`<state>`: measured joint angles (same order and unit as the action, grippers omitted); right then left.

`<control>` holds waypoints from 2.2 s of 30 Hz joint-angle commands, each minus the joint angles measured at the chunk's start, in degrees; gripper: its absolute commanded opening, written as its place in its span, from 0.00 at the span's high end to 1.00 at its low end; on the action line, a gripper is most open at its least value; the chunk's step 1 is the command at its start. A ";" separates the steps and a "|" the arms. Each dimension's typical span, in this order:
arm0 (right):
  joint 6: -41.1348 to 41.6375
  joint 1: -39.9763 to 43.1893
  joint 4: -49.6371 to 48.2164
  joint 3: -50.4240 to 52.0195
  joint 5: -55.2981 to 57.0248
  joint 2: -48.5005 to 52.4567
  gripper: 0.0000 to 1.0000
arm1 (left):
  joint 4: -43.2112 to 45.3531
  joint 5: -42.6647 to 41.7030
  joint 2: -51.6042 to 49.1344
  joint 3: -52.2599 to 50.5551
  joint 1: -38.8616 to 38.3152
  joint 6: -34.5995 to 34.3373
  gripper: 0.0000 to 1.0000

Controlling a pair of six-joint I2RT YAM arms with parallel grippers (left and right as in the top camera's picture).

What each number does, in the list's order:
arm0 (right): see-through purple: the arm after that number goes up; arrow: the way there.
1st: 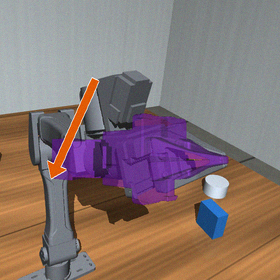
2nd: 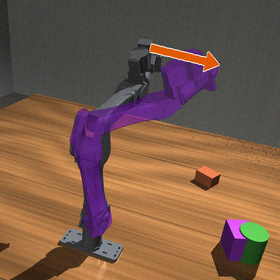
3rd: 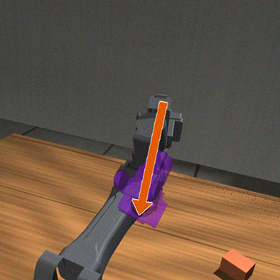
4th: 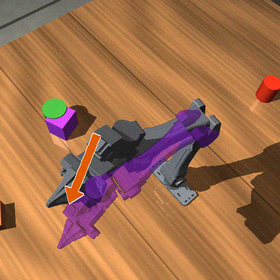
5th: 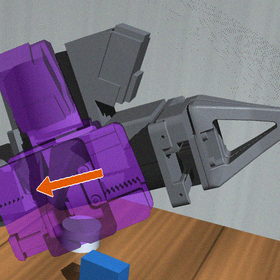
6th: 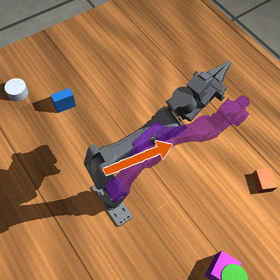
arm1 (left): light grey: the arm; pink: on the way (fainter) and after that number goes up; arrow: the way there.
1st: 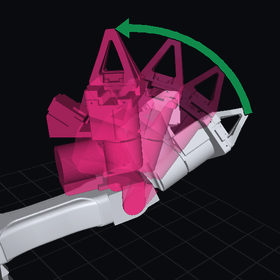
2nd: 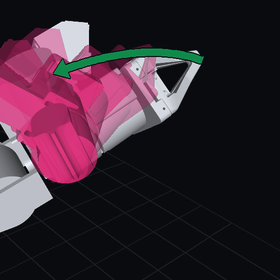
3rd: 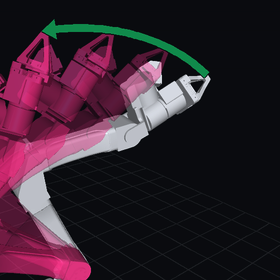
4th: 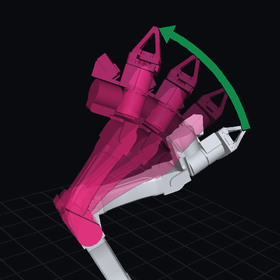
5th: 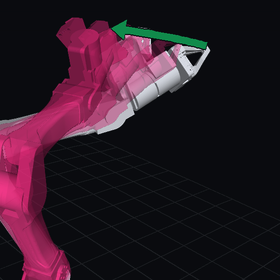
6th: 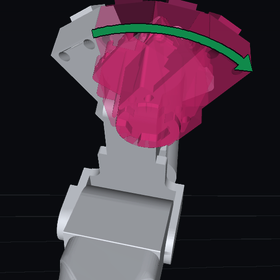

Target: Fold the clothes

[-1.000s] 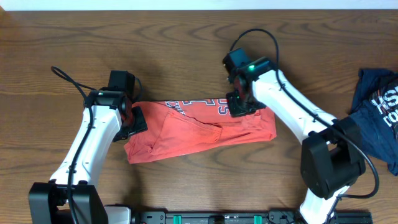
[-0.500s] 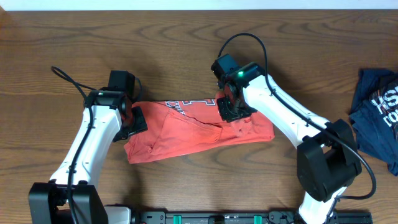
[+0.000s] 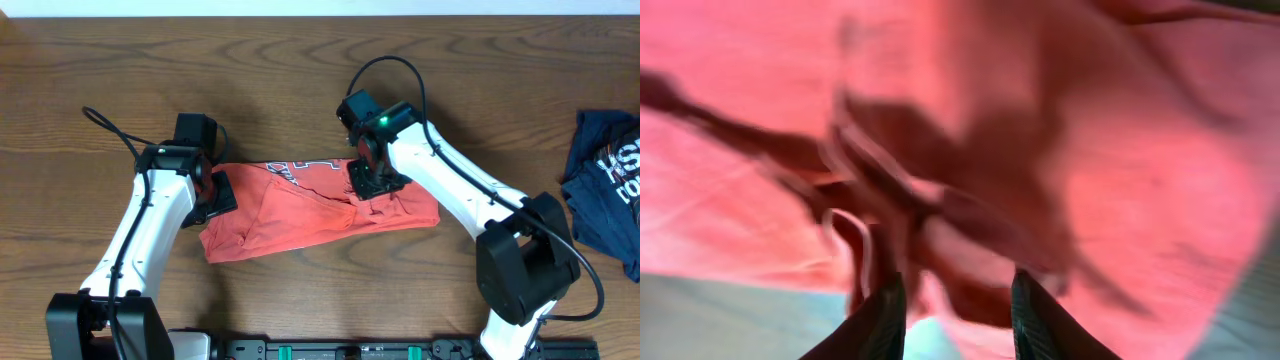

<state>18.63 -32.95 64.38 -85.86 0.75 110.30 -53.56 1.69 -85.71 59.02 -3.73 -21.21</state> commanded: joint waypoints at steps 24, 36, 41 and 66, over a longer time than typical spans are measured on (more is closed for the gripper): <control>1.07 -1.66 -2.05 6.34 -4.33 -1.92 0.60 | -0.11 0.26 0.37 0.55 0.44 -0.52 0.43; 0.61 -6.10 -11.67 10.23 -13.27 -1.92 0.87 | -0.09 0.26 0.37 0.55 0.44 -0.52 0.43; 0.83 -7.54 -15.72 10.23 -13.20 -1.92 0.86 | -0.11 0.26 0.37 0.55 0.44 -0.52 0.43; 4.90 -5.68 -25.64 8.41 8.92 -0.33 0.69 | -0.20 0.24 0.37 0.44 0.44 -0.52 0.43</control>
<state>20.73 -38.81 38.92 -76.18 5.52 109.69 -53.56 1.69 -85.71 59.02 -3.73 -21.21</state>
